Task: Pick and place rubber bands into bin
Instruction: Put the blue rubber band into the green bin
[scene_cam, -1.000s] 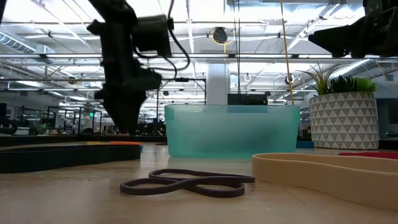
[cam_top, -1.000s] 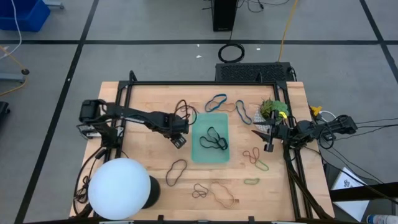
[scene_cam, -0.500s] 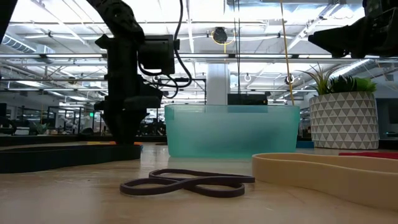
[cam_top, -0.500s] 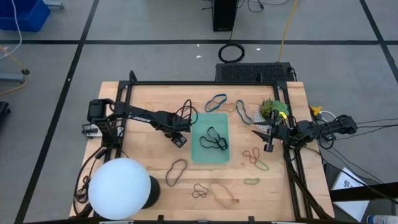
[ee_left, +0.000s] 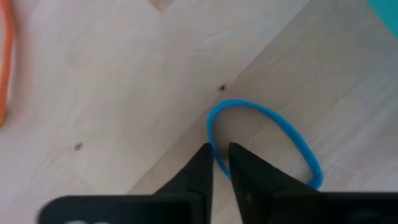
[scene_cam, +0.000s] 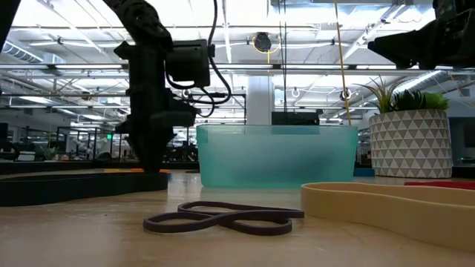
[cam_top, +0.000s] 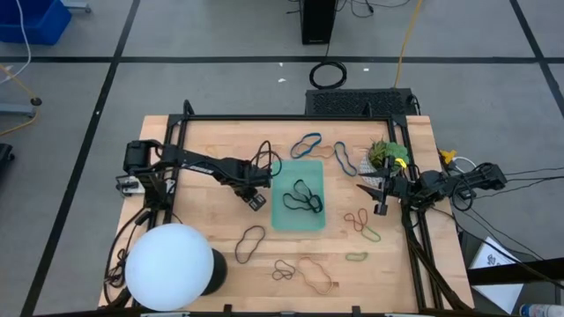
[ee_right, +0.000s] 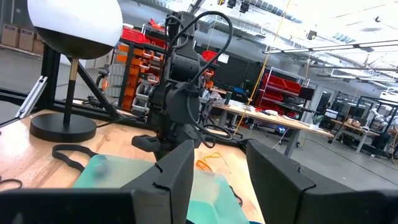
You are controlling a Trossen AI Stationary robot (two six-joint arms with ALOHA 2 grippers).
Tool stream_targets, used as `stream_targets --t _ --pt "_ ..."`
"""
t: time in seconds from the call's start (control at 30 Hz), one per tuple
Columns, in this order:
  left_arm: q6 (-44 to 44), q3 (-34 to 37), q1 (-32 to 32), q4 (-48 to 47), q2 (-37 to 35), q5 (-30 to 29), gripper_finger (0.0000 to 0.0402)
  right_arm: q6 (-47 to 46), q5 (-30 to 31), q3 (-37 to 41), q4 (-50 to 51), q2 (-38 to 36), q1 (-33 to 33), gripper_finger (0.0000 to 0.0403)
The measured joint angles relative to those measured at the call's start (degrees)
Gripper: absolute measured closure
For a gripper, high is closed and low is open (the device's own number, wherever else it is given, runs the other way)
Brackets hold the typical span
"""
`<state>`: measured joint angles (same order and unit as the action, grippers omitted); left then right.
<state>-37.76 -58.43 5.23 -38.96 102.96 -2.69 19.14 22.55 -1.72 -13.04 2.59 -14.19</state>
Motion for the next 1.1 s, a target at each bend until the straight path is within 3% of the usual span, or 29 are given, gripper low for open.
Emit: stream_targets --t 0.13,0.57,1.1 --pt "0.55 0.00 0.00 0.16 0.04 0.32 0.0393 0.00 0.00 0.00 0.00 0.00 -0.01 0.0261" --pt "1.75 0.25 -0.23 -0.16 -1.49 0.05 0.0390 0.00 -0.02 0.01 -0.02 0.00 0.02 0.0261" --pt "5.37 0.24 -2.89 4.61 -18.60 -5.04 0.0391 0.00 -0.04 0.00 -0.02 0.00 0.00 0.0261"
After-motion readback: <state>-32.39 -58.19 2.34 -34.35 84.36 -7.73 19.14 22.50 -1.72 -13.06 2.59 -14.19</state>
